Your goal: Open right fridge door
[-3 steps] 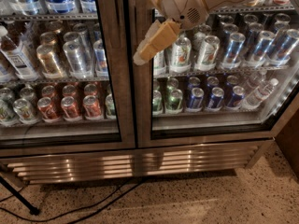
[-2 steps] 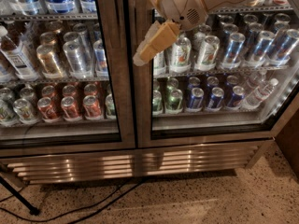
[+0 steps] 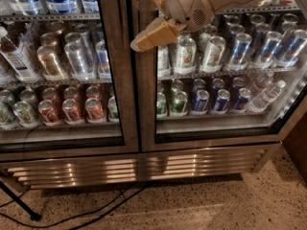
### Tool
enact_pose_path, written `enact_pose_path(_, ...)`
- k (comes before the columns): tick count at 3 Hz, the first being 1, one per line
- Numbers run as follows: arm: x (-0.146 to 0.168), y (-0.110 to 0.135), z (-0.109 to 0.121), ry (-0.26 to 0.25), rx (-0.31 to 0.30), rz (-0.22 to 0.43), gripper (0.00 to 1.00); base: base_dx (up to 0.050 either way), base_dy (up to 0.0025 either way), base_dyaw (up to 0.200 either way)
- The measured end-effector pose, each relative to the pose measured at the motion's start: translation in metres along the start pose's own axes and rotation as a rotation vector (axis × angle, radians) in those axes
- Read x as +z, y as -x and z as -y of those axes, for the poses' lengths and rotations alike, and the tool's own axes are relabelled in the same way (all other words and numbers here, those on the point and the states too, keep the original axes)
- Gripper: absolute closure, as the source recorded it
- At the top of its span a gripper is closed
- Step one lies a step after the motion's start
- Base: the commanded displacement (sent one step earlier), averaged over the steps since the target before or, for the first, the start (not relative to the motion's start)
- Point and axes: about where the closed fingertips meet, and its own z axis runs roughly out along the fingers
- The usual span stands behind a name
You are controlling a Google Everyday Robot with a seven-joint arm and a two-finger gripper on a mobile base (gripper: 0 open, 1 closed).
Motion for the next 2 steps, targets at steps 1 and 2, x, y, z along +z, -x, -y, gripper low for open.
enact_pose_path(1, 0.0000, 0.0000, 0.0000, 0.000, 0.000, 0.000, 0.76, 0.000, 0.00000, 0.000)
enact_pose_path(2, 0.0001, 0.0000, 0.0000, 0.000, 0.000, 0.000, 1.00, 0.000, 0.00000, 0.000)
